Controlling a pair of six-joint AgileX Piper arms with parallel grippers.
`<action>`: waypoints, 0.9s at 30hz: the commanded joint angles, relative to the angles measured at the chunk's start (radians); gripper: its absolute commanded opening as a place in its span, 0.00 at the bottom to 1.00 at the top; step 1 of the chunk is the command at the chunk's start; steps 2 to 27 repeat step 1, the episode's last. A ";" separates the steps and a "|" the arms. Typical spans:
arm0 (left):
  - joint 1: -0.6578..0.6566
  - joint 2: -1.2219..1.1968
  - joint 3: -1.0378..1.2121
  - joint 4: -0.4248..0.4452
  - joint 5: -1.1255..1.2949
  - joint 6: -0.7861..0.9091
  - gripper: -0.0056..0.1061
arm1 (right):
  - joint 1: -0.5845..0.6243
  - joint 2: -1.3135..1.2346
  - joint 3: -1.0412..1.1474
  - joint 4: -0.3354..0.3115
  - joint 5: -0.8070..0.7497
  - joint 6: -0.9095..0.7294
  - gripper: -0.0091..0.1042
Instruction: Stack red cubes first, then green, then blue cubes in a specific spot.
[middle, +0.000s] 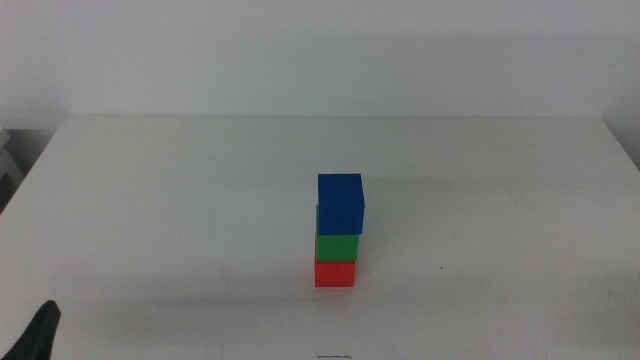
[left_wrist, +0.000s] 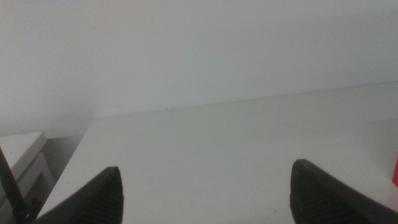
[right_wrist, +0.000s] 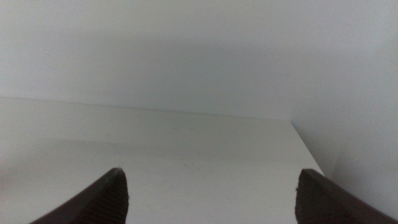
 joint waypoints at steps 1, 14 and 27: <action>0.000 -0.022 -0.003 0.000 -0.084 -0.008 0.85 | -0.005 -0.022 -0.018 -0.003 -0.080 -0.012 0.91; 0.000 -0.022 -0.003 0.000 -0.084 -0.008 0.85 | -0.005 -0.022 -0.018 -0.003 -0.080 -0.012 0.91; 0.000 -0.022 -0.003 0.000 -0.084 -0.008 0.85 | -0.005 -0.022 -0.018 -0.003 -0.080 -0.012 0.91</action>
